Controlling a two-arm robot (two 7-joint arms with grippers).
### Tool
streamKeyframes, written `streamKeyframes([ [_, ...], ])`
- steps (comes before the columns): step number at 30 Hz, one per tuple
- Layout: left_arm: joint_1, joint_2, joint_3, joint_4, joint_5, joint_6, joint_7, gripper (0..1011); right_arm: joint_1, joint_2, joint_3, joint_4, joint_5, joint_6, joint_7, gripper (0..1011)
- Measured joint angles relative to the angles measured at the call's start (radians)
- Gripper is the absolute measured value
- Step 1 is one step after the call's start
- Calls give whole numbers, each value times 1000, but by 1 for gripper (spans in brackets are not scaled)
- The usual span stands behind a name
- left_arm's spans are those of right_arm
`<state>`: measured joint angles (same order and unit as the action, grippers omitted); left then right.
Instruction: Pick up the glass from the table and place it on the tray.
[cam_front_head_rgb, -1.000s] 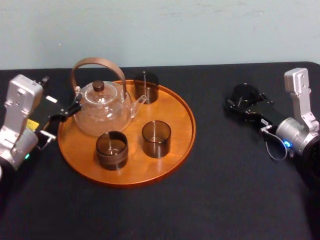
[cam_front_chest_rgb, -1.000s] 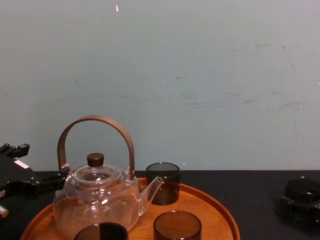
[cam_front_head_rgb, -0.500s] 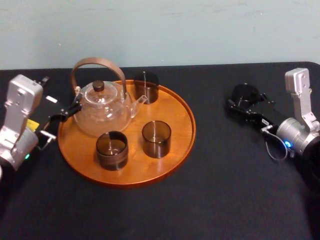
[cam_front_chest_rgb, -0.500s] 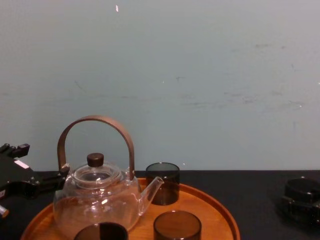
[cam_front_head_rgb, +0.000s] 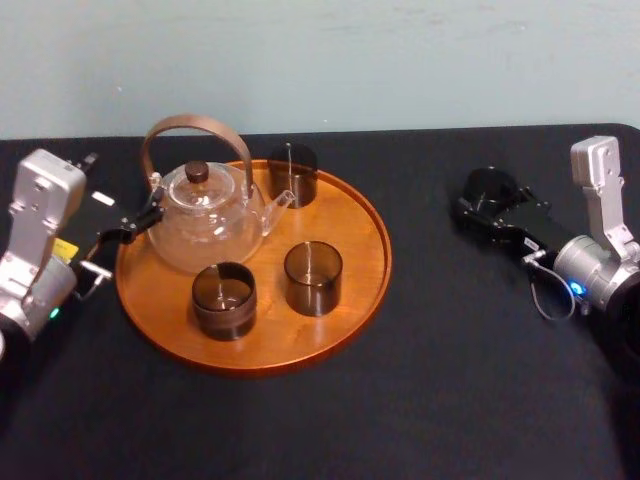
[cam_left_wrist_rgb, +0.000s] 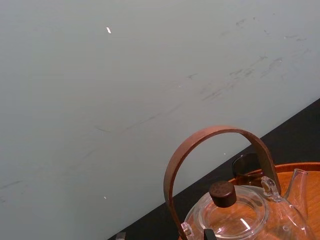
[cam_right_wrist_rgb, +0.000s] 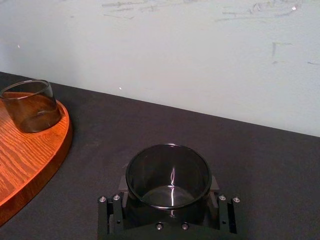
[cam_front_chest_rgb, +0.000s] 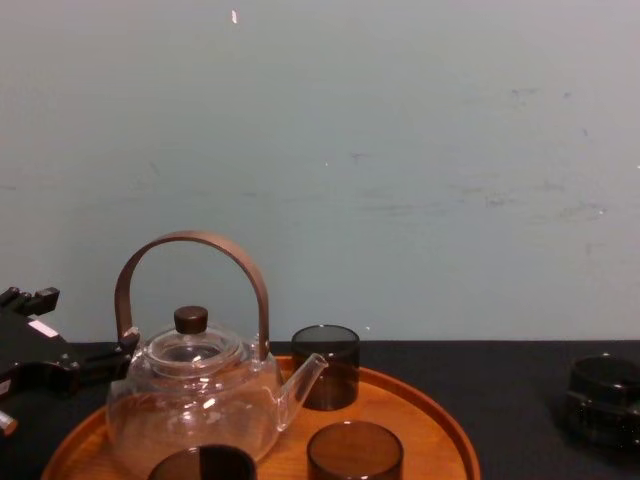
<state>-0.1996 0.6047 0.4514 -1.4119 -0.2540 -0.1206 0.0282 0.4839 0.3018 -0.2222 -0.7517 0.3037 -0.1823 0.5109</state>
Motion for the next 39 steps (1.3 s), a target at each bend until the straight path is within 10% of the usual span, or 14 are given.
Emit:
streamKeyframes([
  [39,0,0,0,0,0,0,0,1009,-1,0,0,-1,0,1,-1,906],
])
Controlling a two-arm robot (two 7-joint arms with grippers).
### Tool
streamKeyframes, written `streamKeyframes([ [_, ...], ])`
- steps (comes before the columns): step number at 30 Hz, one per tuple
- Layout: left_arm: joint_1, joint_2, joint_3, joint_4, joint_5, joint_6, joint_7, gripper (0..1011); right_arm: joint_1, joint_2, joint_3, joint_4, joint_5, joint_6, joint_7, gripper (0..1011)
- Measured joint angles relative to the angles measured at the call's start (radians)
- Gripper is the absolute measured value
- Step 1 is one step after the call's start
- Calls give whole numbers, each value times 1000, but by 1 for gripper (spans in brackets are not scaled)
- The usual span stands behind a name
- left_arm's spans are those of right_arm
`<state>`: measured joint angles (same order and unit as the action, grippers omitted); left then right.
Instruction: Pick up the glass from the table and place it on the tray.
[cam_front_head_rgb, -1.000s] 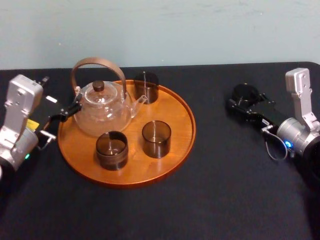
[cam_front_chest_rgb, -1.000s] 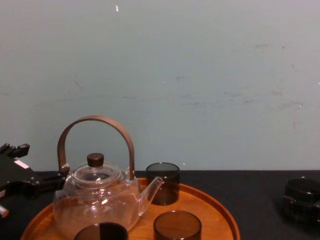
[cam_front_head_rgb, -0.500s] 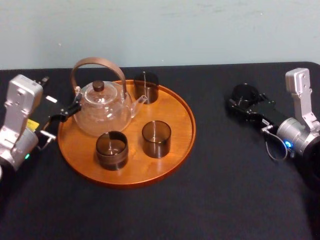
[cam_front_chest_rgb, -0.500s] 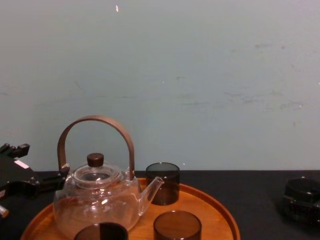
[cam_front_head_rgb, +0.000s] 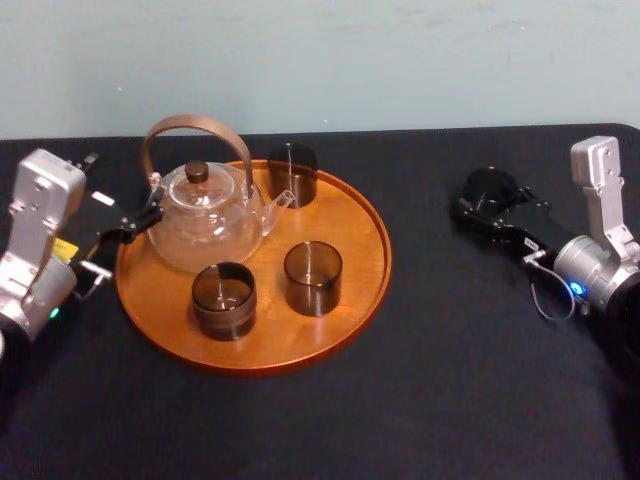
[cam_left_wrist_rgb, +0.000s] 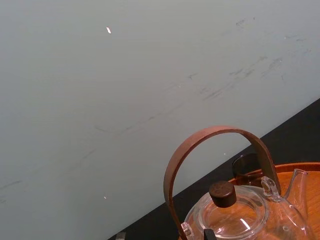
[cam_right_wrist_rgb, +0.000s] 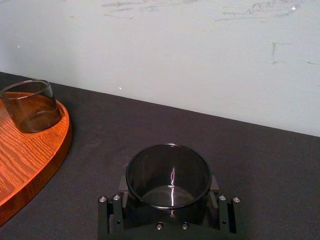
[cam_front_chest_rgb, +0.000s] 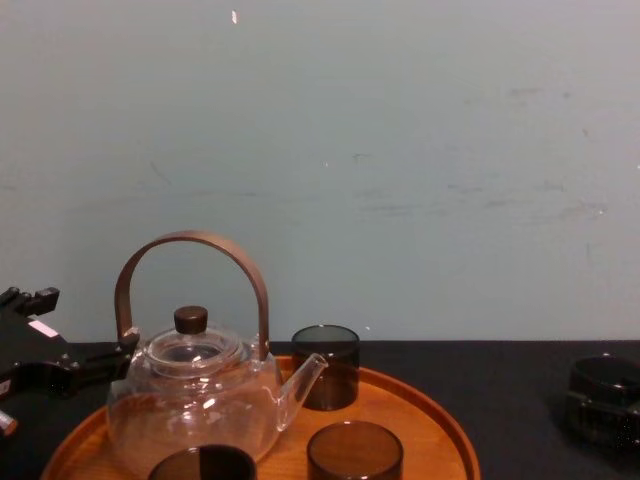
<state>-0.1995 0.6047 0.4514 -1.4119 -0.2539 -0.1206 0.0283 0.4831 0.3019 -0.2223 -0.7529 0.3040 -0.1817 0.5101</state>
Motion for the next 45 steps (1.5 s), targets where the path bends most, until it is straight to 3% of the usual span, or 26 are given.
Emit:
streamKeyframes([
  [45,0,0,0,0,0,0,0,1010,0,0,0,0,0,0,0,906],
])
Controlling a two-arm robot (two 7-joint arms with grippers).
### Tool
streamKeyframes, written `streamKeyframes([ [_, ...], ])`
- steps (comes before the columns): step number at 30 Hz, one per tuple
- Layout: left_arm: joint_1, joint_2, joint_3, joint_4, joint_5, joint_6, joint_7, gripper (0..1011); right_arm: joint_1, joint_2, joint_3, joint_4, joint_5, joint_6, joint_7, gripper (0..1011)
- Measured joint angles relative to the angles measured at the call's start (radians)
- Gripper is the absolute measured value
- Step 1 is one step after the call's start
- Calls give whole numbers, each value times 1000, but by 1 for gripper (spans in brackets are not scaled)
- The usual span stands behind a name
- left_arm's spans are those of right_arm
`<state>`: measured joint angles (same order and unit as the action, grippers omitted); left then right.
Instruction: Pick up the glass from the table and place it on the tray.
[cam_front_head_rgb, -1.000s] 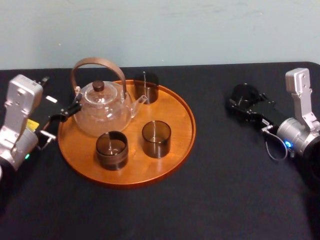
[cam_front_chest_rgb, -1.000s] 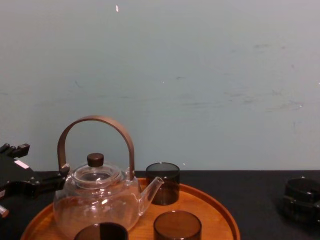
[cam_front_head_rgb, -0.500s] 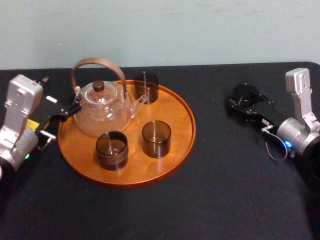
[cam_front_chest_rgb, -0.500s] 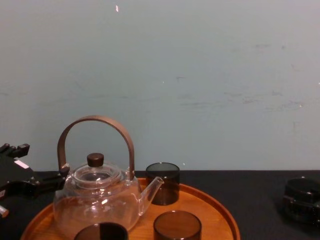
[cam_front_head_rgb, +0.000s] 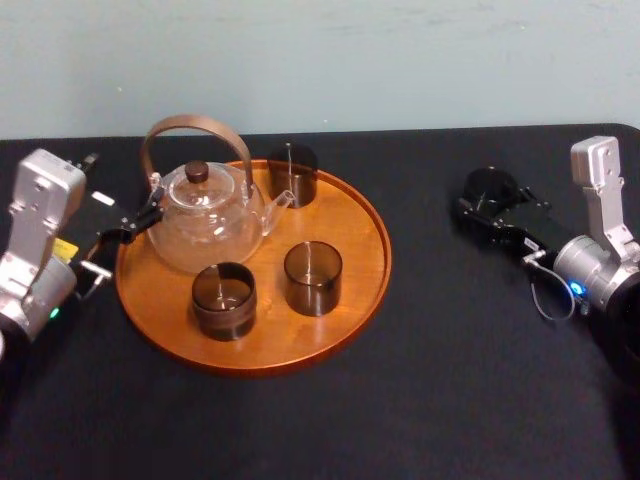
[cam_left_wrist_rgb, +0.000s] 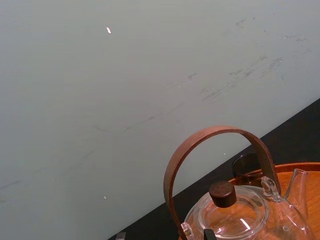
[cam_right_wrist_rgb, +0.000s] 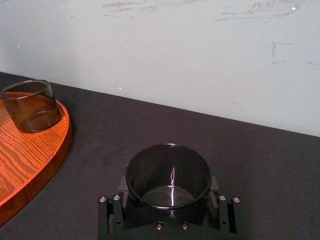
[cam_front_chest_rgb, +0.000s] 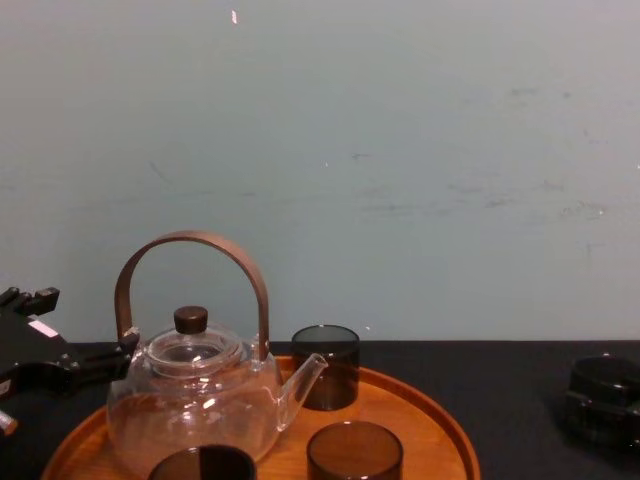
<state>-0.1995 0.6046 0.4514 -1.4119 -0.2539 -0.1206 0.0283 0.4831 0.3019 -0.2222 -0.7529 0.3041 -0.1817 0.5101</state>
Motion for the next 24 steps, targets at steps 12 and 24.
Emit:
streamKeyframes([
  [12,0,0,0,0,0,0,0,1009,0,0,0,0,0,0,0,906],
  [24,0,0,0,0,0,0,0,1009,-20,15,16,-53,31,-10,45,906],
])
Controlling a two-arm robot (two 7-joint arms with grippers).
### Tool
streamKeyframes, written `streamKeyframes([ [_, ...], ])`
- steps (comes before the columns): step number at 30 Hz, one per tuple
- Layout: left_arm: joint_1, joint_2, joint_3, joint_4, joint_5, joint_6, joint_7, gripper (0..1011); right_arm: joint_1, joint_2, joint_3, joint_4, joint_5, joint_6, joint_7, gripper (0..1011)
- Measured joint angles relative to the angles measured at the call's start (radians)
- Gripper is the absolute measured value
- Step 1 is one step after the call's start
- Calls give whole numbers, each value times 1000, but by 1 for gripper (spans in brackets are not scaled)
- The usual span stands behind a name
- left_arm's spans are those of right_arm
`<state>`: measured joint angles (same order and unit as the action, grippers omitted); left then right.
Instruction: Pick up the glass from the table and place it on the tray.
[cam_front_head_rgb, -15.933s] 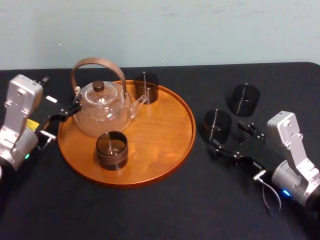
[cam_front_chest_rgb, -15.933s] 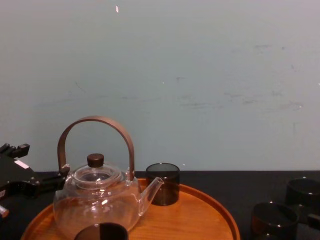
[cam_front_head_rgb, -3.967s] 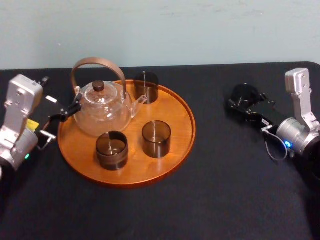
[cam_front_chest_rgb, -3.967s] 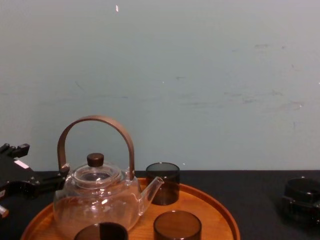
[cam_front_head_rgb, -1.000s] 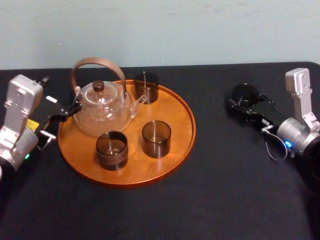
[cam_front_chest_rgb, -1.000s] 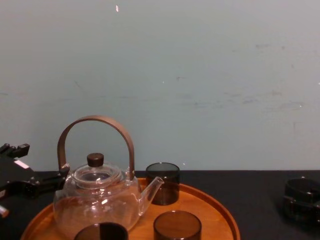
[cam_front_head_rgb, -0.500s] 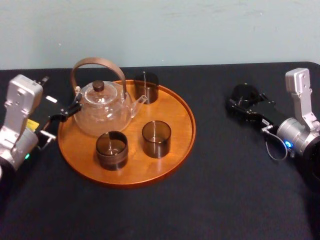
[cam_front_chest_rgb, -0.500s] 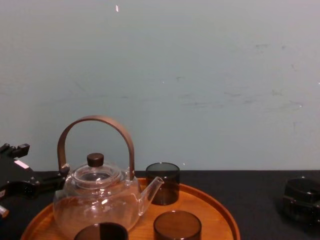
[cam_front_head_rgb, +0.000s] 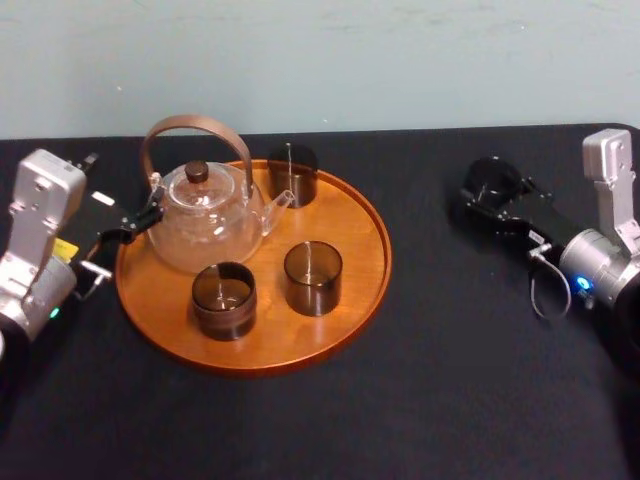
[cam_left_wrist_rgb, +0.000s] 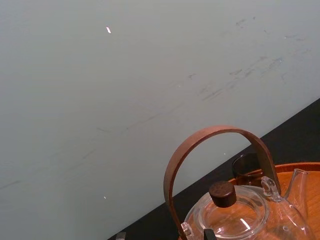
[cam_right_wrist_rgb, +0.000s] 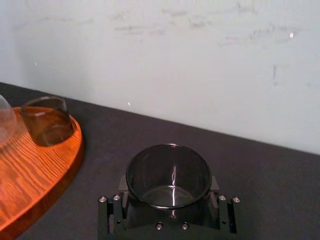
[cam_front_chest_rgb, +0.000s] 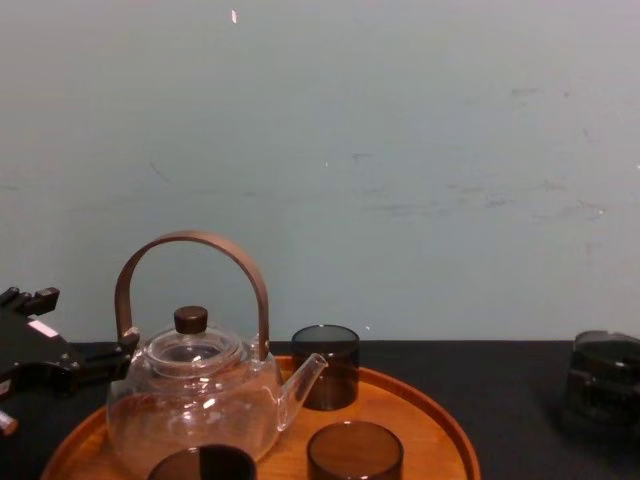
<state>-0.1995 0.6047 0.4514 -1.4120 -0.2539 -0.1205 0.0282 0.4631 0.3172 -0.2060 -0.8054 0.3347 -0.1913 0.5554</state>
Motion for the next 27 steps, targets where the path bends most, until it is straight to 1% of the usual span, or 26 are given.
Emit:
streamKeyframes([
  [6,0,0,0,0,0,0,0,1010,-30,15,5,-73,16,13,4,906],
  [9,0,0,0,0,0,0,0,1010,-51,25,5,-128,25,25,4,906],
  [12,0,0,0,0,0,0,0,1009,-60,28,1,-153,29,29,3,906],
  [15,0,0,0,0,0,0,0,1010,-66,28,-15,-181,30,34,3,906],
  [22,0,0,0,0,0,0,0,1009,-60,18,-50,-194,26,30,10,906],
  [24,0,0,0,0,0,0,0,1010,-50,10,-65,-187,24,23,16,906],
  [27,0,0,0,0,0,0,0,1010,-40,2,-77,-176,24,17,25,906],
])
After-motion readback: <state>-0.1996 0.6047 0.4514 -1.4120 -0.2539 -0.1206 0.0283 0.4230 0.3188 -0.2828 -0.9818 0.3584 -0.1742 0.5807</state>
